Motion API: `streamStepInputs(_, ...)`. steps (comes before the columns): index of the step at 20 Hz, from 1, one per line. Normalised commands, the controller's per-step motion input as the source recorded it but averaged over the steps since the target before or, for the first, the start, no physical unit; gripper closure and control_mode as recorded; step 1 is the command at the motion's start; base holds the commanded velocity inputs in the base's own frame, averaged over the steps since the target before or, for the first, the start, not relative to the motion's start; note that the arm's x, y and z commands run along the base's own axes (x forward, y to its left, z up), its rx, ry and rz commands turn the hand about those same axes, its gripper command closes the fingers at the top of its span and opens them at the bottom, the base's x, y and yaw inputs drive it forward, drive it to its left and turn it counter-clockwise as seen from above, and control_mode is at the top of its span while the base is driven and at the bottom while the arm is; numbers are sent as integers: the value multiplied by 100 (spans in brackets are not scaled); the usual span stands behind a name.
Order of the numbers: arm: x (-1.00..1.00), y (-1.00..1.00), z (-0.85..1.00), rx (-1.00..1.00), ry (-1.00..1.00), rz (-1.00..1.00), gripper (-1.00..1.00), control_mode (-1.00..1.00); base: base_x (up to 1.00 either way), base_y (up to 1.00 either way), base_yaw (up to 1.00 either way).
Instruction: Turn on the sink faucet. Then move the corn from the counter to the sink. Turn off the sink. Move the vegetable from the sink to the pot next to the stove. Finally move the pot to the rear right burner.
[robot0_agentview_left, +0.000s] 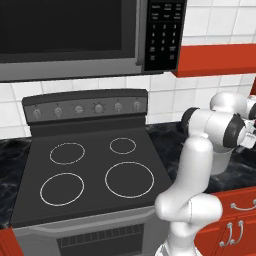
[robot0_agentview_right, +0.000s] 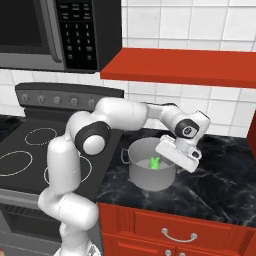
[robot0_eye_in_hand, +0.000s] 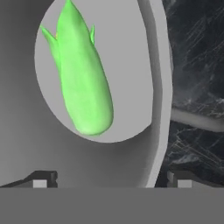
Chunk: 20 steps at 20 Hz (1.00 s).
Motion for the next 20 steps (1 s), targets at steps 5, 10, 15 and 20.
streamStepInputs(5, -7, 0, -46, 0, 7, 0, 100, -100, 0, 0, 0)
streamStepInputs(10, -19, 0, -26, 2, -1, 0, 100, -100, 0, 0, 0)
streamStepInputs(15, -14, 17, 5, 4, -7, 0, 100, -100, 0, 0, 0)
streamStepInputs(20, -18, 50, 46, 0, -18, 0, 100, -100, 0, 0, 0)
